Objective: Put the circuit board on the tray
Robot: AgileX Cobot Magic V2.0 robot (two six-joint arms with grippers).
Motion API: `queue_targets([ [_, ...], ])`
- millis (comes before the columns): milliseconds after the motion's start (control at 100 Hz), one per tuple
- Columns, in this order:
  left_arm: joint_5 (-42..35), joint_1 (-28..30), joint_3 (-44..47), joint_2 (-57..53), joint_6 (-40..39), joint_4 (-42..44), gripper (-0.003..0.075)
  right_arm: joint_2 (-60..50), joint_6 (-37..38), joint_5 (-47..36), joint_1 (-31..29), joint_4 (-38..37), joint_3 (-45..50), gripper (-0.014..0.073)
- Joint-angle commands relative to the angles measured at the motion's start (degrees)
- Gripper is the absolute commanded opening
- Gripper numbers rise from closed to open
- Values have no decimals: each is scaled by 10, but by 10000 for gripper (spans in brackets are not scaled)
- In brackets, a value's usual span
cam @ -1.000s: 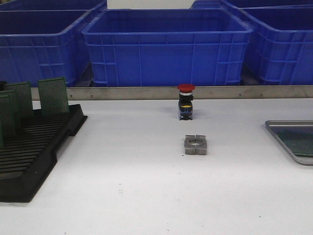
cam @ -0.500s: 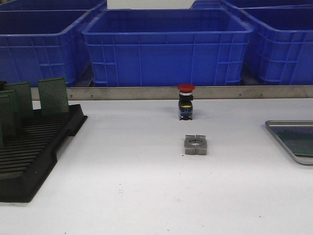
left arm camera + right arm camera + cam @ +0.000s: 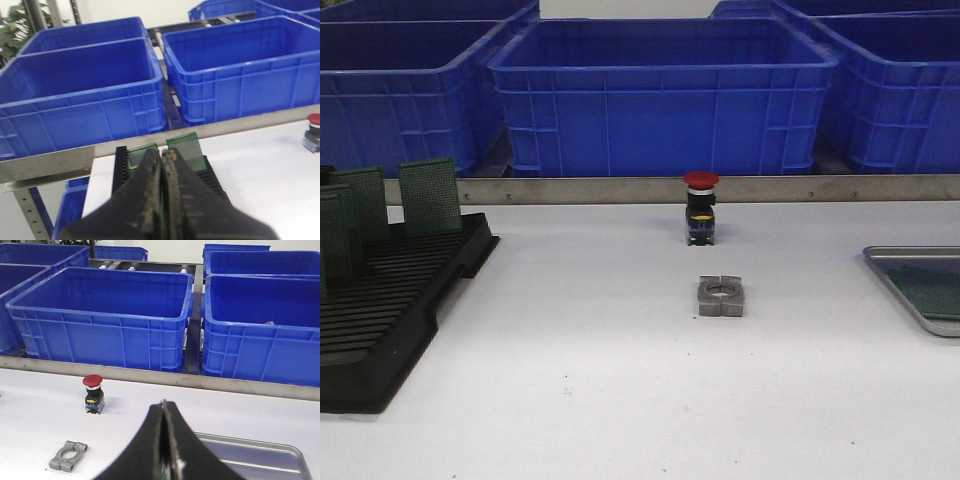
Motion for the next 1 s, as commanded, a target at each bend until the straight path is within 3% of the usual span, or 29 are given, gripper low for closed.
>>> queue_targets([
  [0, -44, 0, -5, -15, -71, 66, -19, 4, -3, -33, -1, 11, -14, -69],
  [590, -70, 21, 168, -156, -71, 77, -19, 4, -3, -32, -1, 11, -14, -69],
  [990, -107, 35, 197, -156, -72, 69, -18, 5, -3, -28, -1, 11, -14, -69],
])
